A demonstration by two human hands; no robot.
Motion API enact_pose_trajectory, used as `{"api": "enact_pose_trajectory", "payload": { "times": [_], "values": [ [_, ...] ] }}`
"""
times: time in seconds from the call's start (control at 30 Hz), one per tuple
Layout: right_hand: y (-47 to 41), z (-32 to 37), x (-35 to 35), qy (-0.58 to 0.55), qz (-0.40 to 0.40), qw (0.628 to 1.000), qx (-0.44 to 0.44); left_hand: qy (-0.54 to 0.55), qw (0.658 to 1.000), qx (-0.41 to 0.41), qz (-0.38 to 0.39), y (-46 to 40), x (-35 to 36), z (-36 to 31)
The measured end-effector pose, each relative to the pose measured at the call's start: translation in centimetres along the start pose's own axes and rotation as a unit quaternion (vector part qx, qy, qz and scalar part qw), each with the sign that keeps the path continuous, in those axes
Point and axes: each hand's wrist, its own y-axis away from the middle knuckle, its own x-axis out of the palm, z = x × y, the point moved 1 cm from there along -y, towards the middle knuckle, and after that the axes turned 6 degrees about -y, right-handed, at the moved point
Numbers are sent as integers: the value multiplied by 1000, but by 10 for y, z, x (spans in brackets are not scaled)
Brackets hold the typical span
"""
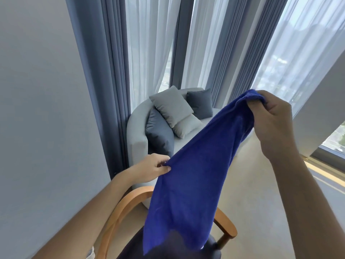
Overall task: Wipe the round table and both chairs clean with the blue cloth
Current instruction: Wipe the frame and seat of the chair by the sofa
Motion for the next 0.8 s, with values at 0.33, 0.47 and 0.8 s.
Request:
{"api": "enact_pose_trajectory", "payload": {
  "times": [0.33,0.47,0.8],
  "values": [
    [16,-72,-85,114,-108,979,127,69,995,3,-69,2,-6,-17],
    [38,-121,-113,177,-111,961,179,31,997,24,-67,-5,-5,-33],
    [61,-153,-122,278,-65,928,239,-157,983,67,-66,-11,-14,-55]
  ]
}}
